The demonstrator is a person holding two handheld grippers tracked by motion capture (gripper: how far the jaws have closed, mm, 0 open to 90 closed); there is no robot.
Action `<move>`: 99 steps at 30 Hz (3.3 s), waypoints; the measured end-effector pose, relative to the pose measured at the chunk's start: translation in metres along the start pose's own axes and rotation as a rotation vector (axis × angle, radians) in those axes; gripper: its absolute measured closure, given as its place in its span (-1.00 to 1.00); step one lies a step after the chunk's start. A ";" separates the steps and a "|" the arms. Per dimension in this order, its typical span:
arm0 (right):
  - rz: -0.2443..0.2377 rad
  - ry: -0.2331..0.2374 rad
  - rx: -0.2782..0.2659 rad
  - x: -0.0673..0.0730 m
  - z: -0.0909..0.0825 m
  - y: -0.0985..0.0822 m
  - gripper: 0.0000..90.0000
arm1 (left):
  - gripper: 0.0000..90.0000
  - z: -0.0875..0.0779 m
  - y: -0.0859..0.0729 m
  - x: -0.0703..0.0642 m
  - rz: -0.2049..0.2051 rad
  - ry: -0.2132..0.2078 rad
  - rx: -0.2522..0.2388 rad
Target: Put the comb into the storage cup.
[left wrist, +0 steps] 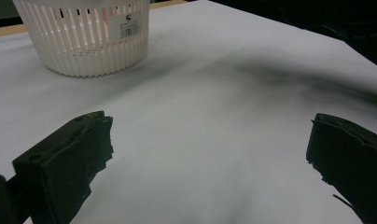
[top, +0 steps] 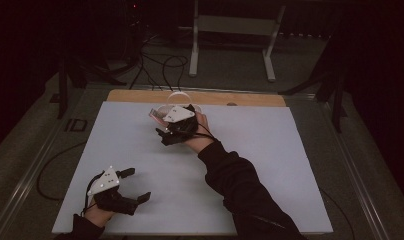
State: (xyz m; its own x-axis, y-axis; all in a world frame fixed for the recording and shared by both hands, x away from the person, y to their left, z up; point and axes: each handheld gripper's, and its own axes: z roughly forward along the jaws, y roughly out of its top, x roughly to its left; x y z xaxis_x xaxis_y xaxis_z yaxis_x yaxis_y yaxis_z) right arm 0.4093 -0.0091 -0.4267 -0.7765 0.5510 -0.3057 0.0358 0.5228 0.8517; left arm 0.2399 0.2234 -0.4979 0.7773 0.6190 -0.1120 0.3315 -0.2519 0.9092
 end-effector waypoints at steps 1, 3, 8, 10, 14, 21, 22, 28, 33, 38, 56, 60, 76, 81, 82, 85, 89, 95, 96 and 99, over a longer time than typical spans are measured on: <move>0.000 0.000 0.000 0.000 0.000 0.000 -0.81 | -1.00 0.000 0.000 0.000 0.000 0.000 0.000; 0.013 -0.001 0.008 -0.002 -0.001 0.000 -0.81 | -1.00 0.000 -0.001 0.000 0.005 0.003 0.004; 0.097 0.022 0.013 -0.014 -0.009 -0.001 -0.81 | -1.00 -0.002 -0.001 0.000 0.002 0.009 -0.002; 0.106 0.024 0.015 -0.016 -0.012 -0.002 -0.80 | -1.00 -0.002 -0.001 0.000 0.006 0.012 0.000; 0.114 0.031 0.023 -0.019 -0.015 -0.003 -0.81 | -1.00 -0.001 -0.001 0.000 0.004 0.009 0.001; 0.137 0.031 0.024 -0.026 -0.025 -0.009 -0.81 | -1.00 -0.002 0.000 -0.001 0.008 0.011 0.001; 0.143 0.032 0.024 -0.028 -0.029 -0.011 -0.81 | -1.00 -0.002 0.000 -0.001 0.007 0.011 0.001; 0.174 0.041 0.020 -0.032 -0.037 -0.016 -0.81 | -1.00 -0.001 0.000 -0.001 0.007 0.011 0.001; 0.189 0.036 0.026 -0.037 -0.045 -0.022 -0.80 | -1.00 -0.002 0.000 -0.001 0.009 0.017 0.003; 0.198 0.033 0.025 -0.041 -0.054 -0.029 -0.81 | -1.00 -0.001 0.000 -0.001 0.005 0.015 0.001; 0.255 0.044 0.062 -0.046 -0.079 -0.071 -0.80 | -1.00 -0.002 0.000 0.000 0.000 0.024 0.002; 0.273 0.039 0.062 -0.046 -0.088 -0.083 -0.80 | -1.00 -0.001 0.000 0.000 0.001 0.024 0.002; 0.307 0.048 0.067 -0.037 -0.118 -0.122 -0.81 | -1.00 -0.002 0.000 0.000 0.008 0.026 0.002; 0.315 0.065 0.055 -0.031 -0.126 -0.130 -0.81 | -1.00 -0.001 0.001 0.000 0.009 0.024 0.002; 0.315 0.065 0.055 -0.031 -0.126 -0.130 -0.81 | -1.00 -0.002 0.001 0.000 0.010 0.025 0.002; 0.321 0.073 0.051 -0.029 -0.130 -0.134 -0.81 | -1.00 -0.002 0.000 0.000 0.010 0.024 0.002; 0.326 0.079 0.048 -0.028 -0.138 -0.144 -0.80 | -1.00 -0.002 0.000 0.000 0.007 0.026 0.000; 0.348 0.082 0.055 -0.027 -0.148 -0.155 -0.81 | -1.00 -0.002 0.000 0.000 0.012 0.025 0.003; 0.360 0.081 0.050 -0.028 -0.153 -0.159 -0.81 | -1.00 -0.002 0.000 0.000 0.013 0.025 0.003; 0.364 0.070 0.054 -0.028 -0.157 -0.161 -0.80 | -1.00 -0.001 0.000 -0.001 0.013 0.025 0.003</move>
State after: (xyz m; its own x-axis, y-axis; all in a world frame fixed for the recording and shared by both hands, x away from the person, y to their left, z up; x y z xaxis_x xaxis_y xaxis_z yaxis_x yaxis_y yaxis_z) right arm 0.3267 -0.2109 -0.4887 -0.7480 0.6623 0.0442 0.3491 0.3359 0.8748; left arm 0.2388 0.2242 -0.4969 0.7677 0.6343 -0.0904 0.3237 -0.2622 0.9091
